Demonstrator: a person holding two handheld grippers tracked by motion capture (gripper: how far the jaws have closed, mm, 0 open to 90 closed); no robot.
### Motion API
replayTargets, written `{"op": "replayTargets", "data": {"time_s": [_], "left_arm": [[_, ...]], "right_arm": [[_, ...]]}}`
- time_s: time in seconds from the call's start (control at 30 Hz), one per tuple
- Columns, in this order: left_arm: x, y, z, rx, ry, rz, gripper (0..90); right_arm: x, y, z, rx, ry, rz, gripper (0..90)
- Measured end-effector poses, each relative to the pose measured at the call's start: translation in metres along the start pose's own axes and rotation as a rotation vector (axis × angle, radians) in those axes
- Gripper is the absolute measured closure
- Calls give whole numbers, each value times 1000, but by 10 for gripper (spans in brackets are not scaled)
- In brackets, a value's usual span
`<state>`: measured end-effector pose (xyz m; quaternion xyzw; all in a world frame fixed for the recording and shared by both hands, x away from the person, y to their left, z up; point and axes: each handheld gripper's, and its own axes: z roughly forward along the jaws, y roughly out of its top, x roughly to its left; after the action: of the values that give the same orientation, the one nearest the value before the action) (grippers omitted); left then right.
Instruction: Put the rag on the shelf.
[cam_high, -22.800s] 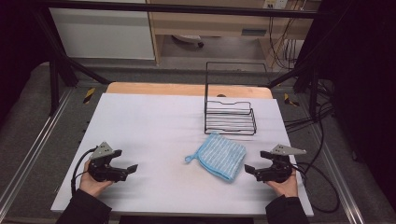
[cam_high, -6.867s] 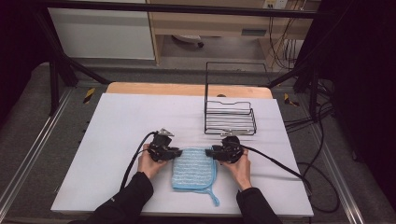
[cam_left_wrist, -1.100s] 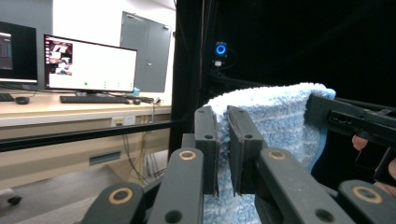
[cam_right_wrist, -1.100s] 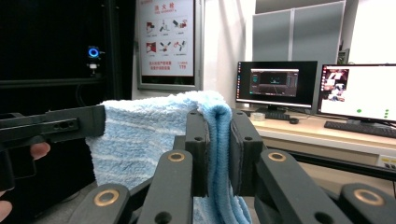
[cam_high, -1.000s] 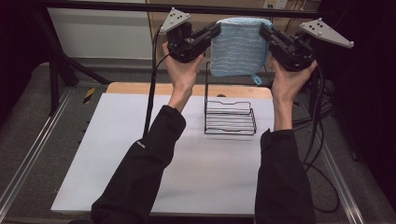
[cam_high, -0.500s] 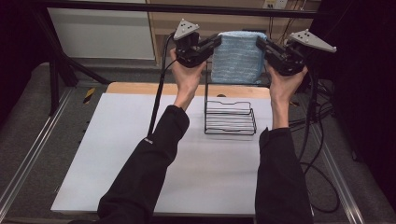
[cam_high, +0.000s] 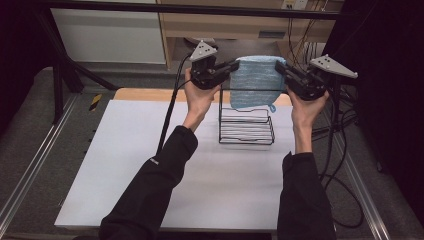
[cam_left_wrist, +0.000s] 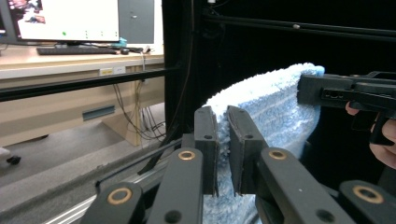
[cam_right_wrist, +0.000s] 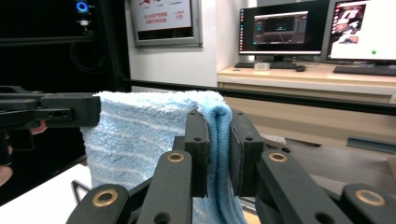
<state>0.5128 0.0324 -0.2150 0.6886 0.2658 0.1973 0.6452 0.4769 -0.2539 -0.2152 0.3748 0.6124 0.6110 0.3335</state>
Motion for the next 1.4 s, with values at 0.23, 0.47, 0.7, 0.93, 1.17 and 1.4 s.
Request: {"op": "replayTargets", "data": {"time_s": [0.23,0.47,0.7,0.93,1.17,1.4], "left_arm": [[-6,-8,-10,16,-50,21,827],[-17,-13,-21,35,-85,65,822],[-27,-25,-27,107,-103,69,810],[-32,-36,-26,182,-86,99,812],[-35,-41,-26,220,-77,122,814],[-37,-46,-24,243,-73,145,814]], "right_arm": [[3,-12,-17,20,39,-1,792],[9,-19,-29,46,54,-17,783],[11,-28,-38,91,69,-25,759],[16,-30,-44,134,88,-26,667],[21,-23,-53,130,106,-27,543],[29,-9,-52,126,120,-16,628]]}}
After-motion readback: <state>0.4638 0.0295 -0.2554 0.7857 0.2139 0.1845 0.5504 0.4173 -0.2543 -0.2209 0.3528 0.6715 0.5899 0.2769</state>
